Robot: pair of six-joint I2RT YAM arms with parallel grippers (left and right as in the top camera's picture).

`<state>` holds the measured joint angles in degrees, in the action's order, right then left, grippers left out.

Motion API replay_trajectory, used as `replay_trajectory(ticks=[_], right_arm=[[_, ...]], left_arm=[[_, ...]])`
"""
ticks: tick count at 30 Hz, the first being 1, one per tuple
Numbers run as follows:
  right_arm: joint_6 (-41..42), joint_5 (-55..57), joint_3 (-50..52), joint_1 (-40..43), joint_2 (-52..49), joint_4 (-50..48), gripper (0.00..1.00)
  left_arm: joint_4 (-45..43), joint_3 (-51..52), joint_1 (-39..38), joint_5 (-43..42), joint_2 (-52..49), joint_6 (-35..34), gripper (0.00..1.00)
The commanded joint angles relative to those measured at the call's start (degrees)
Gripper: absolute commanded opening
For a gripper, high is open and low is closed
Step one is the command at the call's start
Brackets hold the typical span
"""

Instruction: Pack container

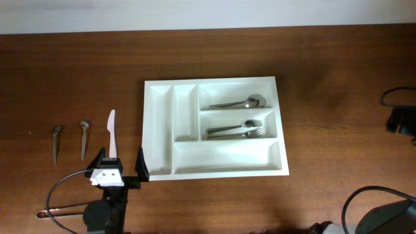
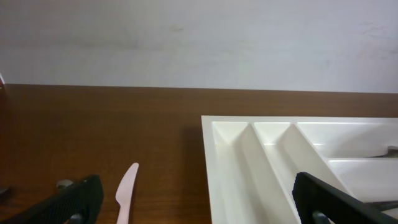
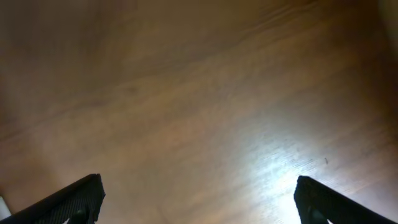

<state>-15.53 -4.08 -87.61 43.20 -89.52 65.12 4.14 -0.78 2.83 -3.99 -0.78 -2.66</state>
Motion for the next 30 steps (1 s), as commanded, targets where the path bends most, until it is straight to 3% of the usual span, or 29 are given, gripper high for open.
replay_trajectory(ticks=[1,4,15,20,23,26,30], right_arm=[[9.46,-1.51,0.24,1.64,0.52,-1.64,0.99],[12.72,-1.53,0.24,1.81,0.31,-2.16,0.99],[13.05,-1.53,0.24,1.81,0.2,-1.95,0.99],[13.05,-1.53,0.24,1.81,0.2,-1.95,0.99],[13.05,-1.53,0.24,1.81,0.2,-1.95,0.99],[13.07,-1.53,0.24,1.81,0.2,-1.95,0.99],[13.05,-1.53,0.24,1.81,0.2,-1.95,0.99]], left_arm=[[0.22,0.28,0.33,0.61,0.44,-0.37,0.99],[0.22,0.28,0.33,0.61,0.44,-0.37,0.99],[0.07,0.28,0.33,0.15,0.44,-0.48,0.99],[-2.49,-0.04,0.33,-0.48,0.44,-10.73,0.99],[-2.25,-1.97,0.33,-2.84,0.35,-11.21,0.99],[2.8,-6.73,0.33,-2.6,-1.07,-9.75,0.99],[17.44,-19.02,0.35,-1.22,-7.76,-6.49,0.99]])
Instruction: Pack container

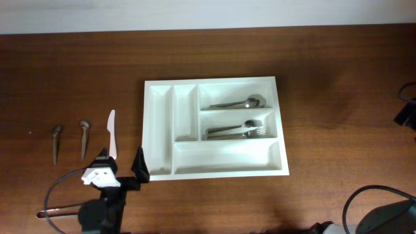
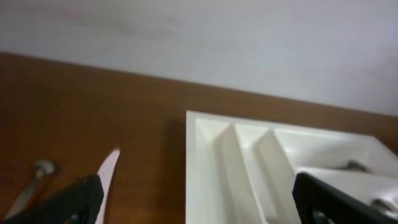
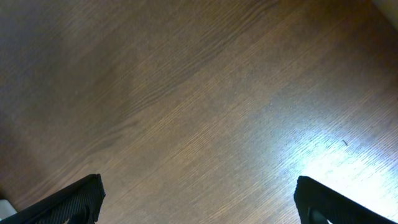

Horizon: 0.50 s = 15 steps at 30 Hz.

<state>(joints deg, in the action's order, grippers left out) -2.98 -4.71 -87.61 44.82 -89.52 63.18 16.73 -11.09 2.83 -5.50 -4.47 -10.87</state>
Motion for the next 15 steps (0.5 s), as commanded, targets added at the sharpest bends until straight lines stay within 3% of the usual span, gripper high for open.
replay_trajectory(ticks=[1,5,9,12,13,15], right_arm=[[0.5,-0.9,0.24,0.2,0.2,0.0,0.99],[0.5,-0.9,0.24,0.2,0.2,0.0,0.99],[0.5,-0.9,0.24,0.2,0.2,0.0,0.99],[0.5,-0.9,0.24,0.2,0.2,0.0,0.99],[0.5,-0.9,0.24,0.2,0.2,0.0,0.99],[0.5,-0.9,0.24,0.2,0.2,0.0,0.99]], left_arm=[[9.27,-12.26,0.35,0.37,-6.45,1.7,0.99],[26.49,-28.04,0.33,-1.84,-18.84,1.6,0.99],[31.01,-36.2,0.33,-8.96,-26.64,1.57,0.99],[31.67,-37.03,0.35,0.42,-29.86,1.7,0.99],[32.48,-37.31,0.35,6.69,-30.84,-3.61,0.99],[37.48,-38.6,0.35,21.07,-32.54,-24.63,0.99]])
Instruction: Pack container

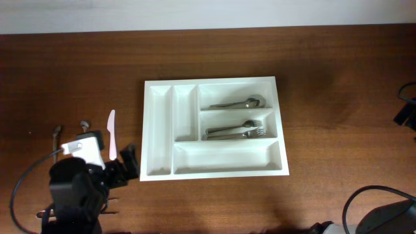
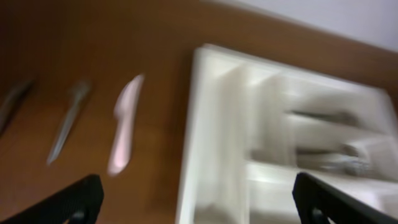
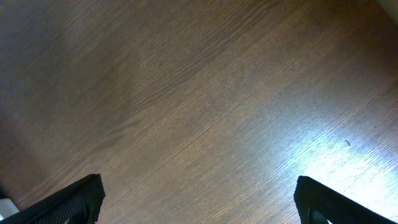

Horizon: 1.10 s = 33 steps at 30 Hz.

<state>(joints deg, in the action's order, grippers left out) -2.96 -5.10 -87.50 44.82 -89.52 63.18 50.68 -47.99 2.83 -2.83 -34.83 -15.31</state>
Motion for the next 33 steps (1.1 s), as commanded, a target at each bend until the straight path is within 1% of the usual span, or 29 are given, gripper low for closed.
replay_trajectory(ticks=[1,2,3,4,6,8,9,11,12,15,16,18,22,24,28,33], right_arm=[[0.48,-0.5,0.13,0.2,0.2,0.0,0.99],[0.48,-0.5,0.13,0.2,0.2,0.0,0.99],[0.48,-0.5,0.13,0.2,0.2,0.0,0.99],[0.48,-0.5,0.13,0.2,0.2,0.0,0.99],[0.48,-0.5,0.13,0.2,0.2,0.0,0.99],[0.48,-0.5,0.13,0.2,0.2,0.0,0.99],[0.48,-0.5,0.13,0.2,0.2,0.0,0.99],[0.48,-0.5,0.13,0.2,0.2,0.0,0.99],[0.48,-0.5,0.13,0.2,0.2,0.0,0.99],[0.48,-0.5,0.13,0.2,0.2,0.0,0.99],[0.48,-0.5,0.13,0.2,0.2,0.0,0.99],[0.48,-0.5,0.13,0.2,0.2,0.0,0.99],[0.48,-0.5,0.13,0.2,0.2,0.0,0.99],[0.48,-0.5,0.13,0.2,0.2,0.0,0.99],[0.48,-0.5,0.13,0.2,0.2,0.0,0.99],[0.48,-0.5,0.13,0.2,0.2,0.0,0.99]], left_arm=[[7.87,-2.69,0.35,23.71,-2.95,-32.26,0.99],[11.34,-3.45,0.35,26.12,-3.45,-41.31,0.99],[13.97,-4.17,0.33,26.69,-3.8,-48.87,0.99],[14.4,-4.48,0.33,26.36,-3.8,-51.76,0.99],[13.2,-4.48,0.33,24.33,-3.69,-52.35,0.99],[14.49,-4.44,0.33,23.02,-3.87,-52.15,0.99],[15.74,-4.42,0.33,23.78,-3.98,-51.89,0.99],[18.05,-4.42,0.35,29.24,-4.46,-51.95,0.99],[18.12,-4.42,0.42,29.9,-4.46,-51.98,0.99],[17.88,-5.49,2.84,26.14,-5.25,-57.02,0.99],[17.86,-6.27,4.22,24.39,-6.01,-57.4,0.99],[19.06,-8.9,8.2,20.68,-9.29,-55.39,0.99],[26.88,-13.16,15.61,20.09,-18.05,-49.9,0.99],[29.16,-13.35,18.86,19.1,-21.88,-48.78,0.99],[29.68,-13.33,24.15,14.27,-27.26,-43.43,0.99],[28.24,-13.0,28.83,14.6,-29.14,-42.86,0.99]])
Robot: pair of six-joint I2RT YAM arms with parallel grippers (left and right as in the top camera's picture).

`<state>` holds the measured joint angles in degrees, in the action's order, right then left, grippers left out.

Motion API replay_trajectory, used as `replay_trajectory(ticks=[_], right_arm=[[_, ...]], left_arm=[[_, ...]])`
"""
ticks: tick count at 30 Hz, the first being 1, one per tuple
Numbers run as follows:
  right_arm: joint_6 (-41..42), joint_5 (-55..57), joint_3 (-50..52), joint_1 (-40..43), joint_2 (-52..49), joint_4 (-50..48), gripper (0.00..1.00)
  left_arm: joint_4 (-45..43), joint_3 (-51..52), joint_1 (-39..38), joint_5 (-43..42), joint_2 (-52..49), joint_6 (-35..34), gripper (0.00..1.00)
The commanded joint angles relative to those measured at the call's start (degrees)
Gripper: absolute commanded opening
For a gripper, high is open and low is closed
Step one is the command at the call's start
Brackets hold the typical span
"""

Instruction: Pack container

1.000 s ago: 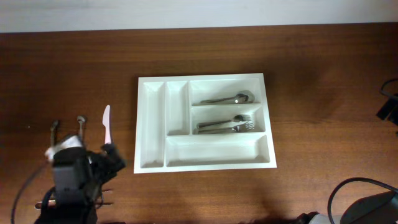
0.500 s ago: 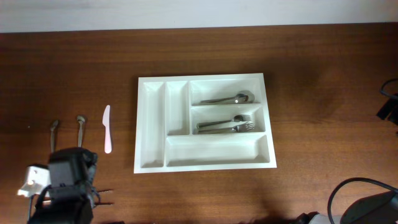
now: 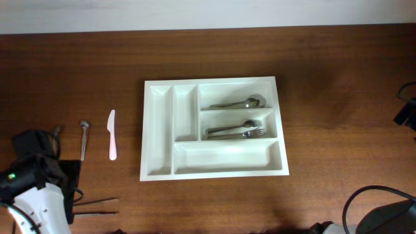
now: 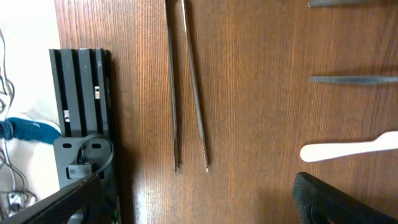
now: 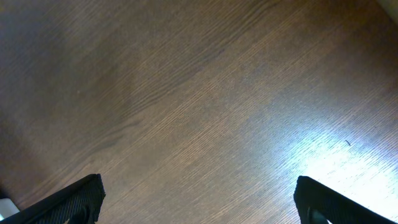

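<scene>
The white cutlery tray [image 3: 158,130] lies mid-table with spoons [image 3: 237,103] and forks [image 3: 237,130] in its right compartments. Left of it lie a white plastic knife [image 3: 112,134] [image 4: 348,149] and a metal spoon [image 3: 83,138]; a second metal piece is partly hidden by my left arm [image 3: 32,188]. Two thin metal sticks [image 3: 94,205] [image 4: 186,81] lie near the front edge. My left gripper [image 4: 199,218] points straight down, open and holding nothing, just off the sticks' tips. My right gripper [image 5: 199,211] is open over bare wood.
A black ribbed block [image 4: 81,93] with cables sits at the table's edge beside the sticks. Two metal handles [image 4: 354,79] lie between the sticks and the knife. Dark gear [image 3: 404,114] shows at the far right edge.
My left arm has moved from beside the tray's front-left corner to the table's front-left corner. Its camera now looks straight down on the two metal sticks. The right arm has not moved.
My left gripper stood open at the tray's front-left corner, facing the back wall. Then it had drawn back slightly, then shifted left with its view tilted down over the knife and tray. Now it hangs open over the sticks. The cutlery has stayed where it was.
</scene>
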<state>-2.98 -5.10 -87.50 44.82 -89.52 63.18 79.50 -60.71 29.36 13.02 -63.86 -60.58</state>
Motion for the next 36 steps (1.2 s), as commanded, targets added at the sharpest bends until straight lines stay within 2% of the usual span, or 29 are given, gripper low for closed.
replay_trajectory(ticks=[1,7,13,17,24,32,36], right_arm=[[0.5,-0.5,0.13,0.2,0.2,0.0,0.99],[0.52,-0.5,0.13,0.2,0.2,0.0,0.99],[0.5,-0.5,0.13,0.2,0.2,0.0,0.99],[0.5,-0.5,0.13,0.2,0.2,0.0,0.99],[0.5,-0.5,0.13,0.2,0.2,0.0,0.99],[0.5,-0.5,0.13,0.2,0.2,0.0,0.99],[0.5,-0.5,0.13,0.2,0.2,0.0,0.99]], left_arm=[[-1.11,-0.15,3.19,-1.25,-0.09,2.45,0.99],[-6.71,3.58,6.23,-1.68,-0.09,7.85,0.99],[-16.13,11.58,8.52,-3.89,-0.26,7.91,0.99],[-16.81,14.27,11.23,-4.02,-1.79,5.22,0.99],[-18.78,15.74,16.06,-4.48,-7.89,4.68,0.99],[-25.83,15.74,16.55,-7.8,-16.06,12.87,0.99],[-27.02,15.74,16.55,-9.25,-17.97,12.96,0.99]])
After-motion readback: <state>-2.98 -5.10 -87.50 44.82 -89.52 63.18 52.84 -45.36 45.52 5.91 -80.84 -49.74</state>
